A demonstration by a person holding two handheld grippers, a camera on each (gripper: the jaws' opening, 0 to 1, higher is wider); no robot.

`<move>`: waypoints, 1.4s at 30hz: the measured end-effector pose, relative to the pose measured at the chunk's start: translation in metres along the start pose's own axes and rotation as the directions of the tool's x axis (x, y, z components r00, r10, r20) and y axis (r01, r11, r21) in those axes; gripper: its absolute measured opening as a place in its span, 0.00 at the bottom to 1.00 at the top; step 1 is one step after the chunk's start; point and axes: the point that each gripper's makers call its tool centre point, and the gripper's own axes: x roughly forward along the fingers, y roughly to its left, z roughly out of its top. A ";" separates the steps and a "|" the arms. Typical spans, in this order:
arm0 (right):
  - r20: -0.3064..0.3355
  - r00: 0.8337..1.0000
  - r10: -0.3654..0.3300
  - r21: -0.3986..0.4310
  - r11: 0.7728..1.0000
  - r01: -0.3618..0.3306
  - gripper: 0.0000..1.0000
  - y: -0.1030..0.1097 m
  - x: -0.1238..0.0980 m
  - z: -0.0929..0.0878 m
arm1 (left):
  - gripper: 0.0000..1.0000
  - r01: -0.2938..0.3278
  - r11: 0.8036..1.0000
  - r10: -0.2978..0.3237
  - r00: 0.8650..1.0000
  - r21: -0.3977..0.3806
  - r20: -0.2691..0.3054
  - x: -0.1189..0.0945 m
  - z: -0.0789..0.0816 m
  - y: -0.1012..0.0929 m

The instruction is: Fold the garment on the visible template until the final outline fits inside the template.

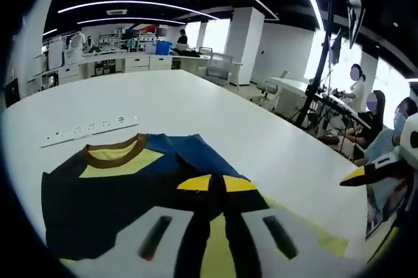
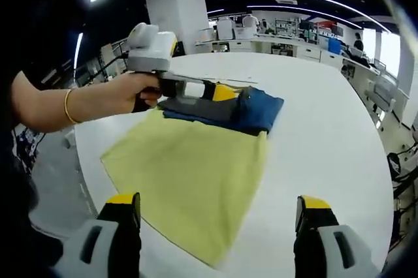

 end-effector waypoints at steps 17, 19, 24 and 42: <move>0.053 0.999 0.008 0.010 1.000 -0.009 0.99 -0.002 0.006 0.022 | 0.65 -0.069 0.987 0.065 0.997 0.146 0.034 -0.040 0.000 0.042; 0.059 0.998 0.011 0.009 1.000 -0.012 0.99 -0.001 0.007 0.025 | 0.71 -0.089 0.984 0.084 0.996 0.155 0.040 -0.048 -0.001 0.053; 0.059 0.998 0.019 0.002 1.000 -0.019 0.99 0.002 0.009 0.028 | 0.84 -0.146 0.976 0.137 0.988 0.162 0.063 -0.071 -0.003 0.082; 0.059 0.997 0.044 -0.010 0.999 -0.043 1.00 0.016 0.013 0.029 | 0.77 -0.274 0.931 0.266 0.962 0.240 0.066 -0.136 -0.024 0.151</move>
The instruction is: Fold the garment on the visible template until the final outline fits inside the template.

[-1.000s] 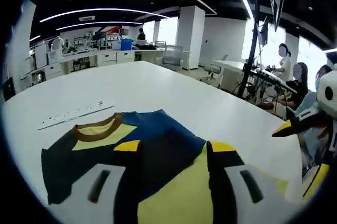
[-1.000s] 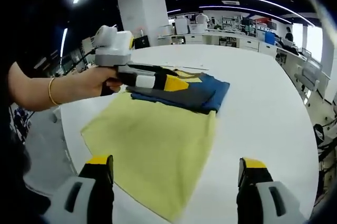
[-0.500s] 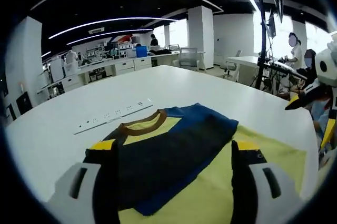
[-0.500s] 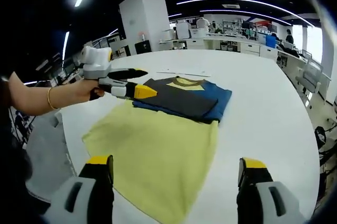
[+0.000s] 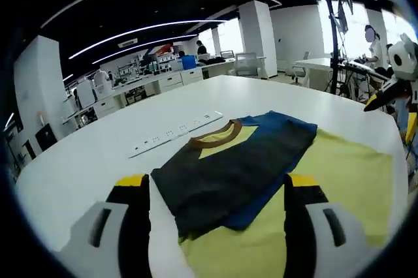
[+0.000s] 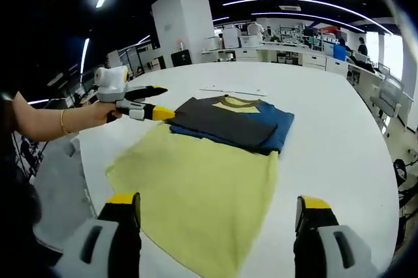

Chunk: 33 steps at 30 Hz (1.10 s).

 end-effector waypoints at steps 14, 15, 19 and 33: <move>-0.008 1.000 -0.002 0.008 1.000 0.002 1.00 0.002 0.001 -0.003 | 0.30 -0.039 0.996 0.052 0.985 0.080 -0.164 -0.014 -0.056 0.028; -0.009 1.000 -0.003 0.009 1.000 0.003 1.00 0.001 0.001 -0.004 | 0.28 -0.037 0.996 0.051 0.985 0.082 -0.166 -0.014 -0.058 0.027; -0.014 1.000 -0.010 0.019 1.000 0.010 0.99 0.000 0.000 -0.006 | 0.15 -0.036 0.996 0.050 0.981 0.079 -0.188 -0.011 -0.069 0.029; -0.037 0.999 -0.031 0.046 0.998 0.033 0.99 -0.006 -0.001 -0.015 | 0.03 -0.035 0.980 0.072 0.979 0.197 -0.188 0.000 -0.074 0.031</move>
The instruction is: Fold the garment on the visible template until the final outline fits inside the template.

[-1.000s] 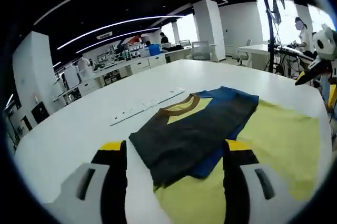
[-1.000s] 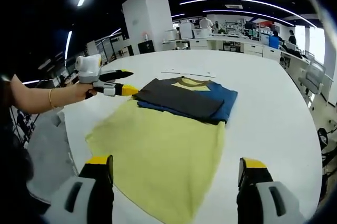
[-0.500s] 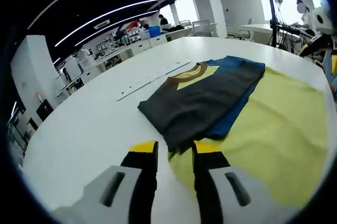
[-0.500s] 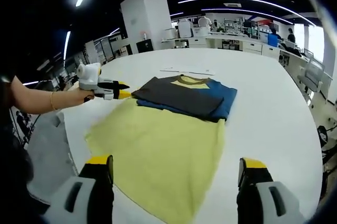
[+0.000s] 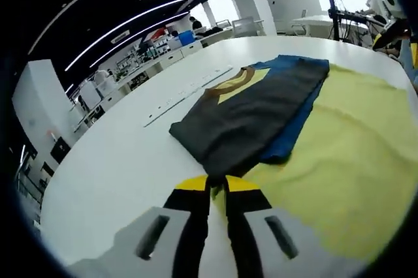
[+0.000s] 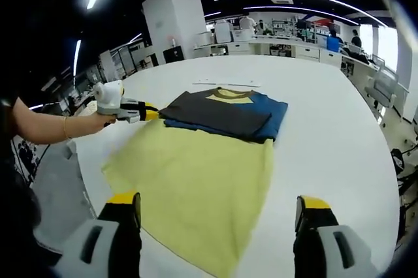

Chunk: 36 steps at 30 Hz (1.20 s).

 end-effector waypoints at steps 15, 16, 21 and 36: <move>-0.006 1.000 0.000 0.027 1.000 0.000 0.99 0.000 0.000 -0.006 | 0.00 0.014 0.997 -0.011 0.999 0.082 -0.031 -0.004 -0.012 -0.012; -0.007 1.000 0.001 0.028 1.000 -0.001 0.99 0.000 0.000 -0.007 | 0.00 0.016 0.996 -0.014 0.999 0.086 -0.033 -0.004 -0.013 -0.012; -0.012 1.000 0.008 0.024 1.000 -0.007 0.99 0.002 -0.001 -0.008 | 0.00 0.017 0.997 -0.013 0.999 0.078 -0.048 -0.005 -0.016 -0.011; -0.059 0.995 0.084 -0.074 0.993 -0.089 0.99 0.015 0.001 -0.008 | 0.37 0.167 0.957 -0.164 0.986 -0.238 0.032 -0.050 -0.012 -0.025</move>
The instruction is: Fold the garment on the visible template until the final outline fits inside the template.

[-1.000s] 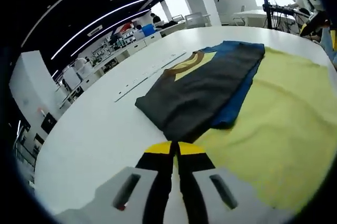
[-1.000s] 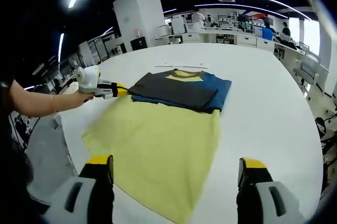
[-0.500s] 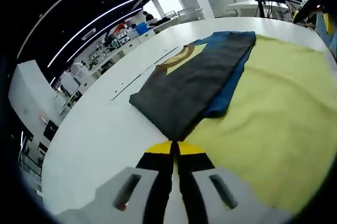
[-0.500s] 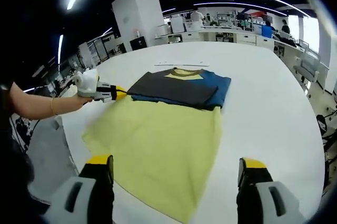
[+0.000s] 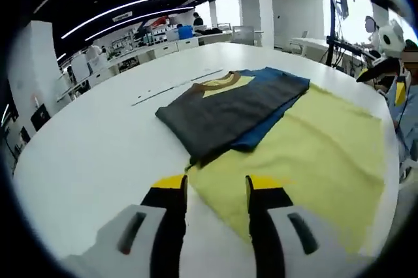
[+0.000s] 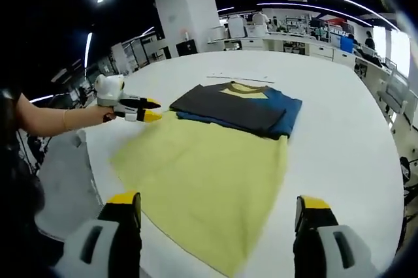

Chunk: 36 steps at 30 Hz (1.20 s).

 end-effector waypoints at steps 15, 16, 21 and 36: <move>-0.066 0.996 0.068 -0.136 0.988 -0.077 0.95 0.011 -0.002 -0.016 | 0.55 0.213 0.974 -0.213 0.977 0.075 -0.010 -0.057 -0.013 -0.065; -0.070 0.995 0.072 -0.144 0.986 -0.081 0.95 0.012 -0.002 -0.017 | 0.55 0.223 0.972 -0.223 0.975 0.073 -0.013 -0.060 -0.015 -0.069; -0.101 0.990 0.103 -0.229 0.966 -0.123 0.91 0.019 -0.001 -0.027 | 0.55 0.286 0.953 -0.282 0.958 0.098 -0.048 -0.073 -0.031 -0.091; -0.189 0.976 0.104 -0.288 0.945 -0.156 0.68 0.017 0.002 -0.064 | 0.46 0.358 0.928 -0.346 0.931 0.101 -0.119 -0.088 -0.064 -0.120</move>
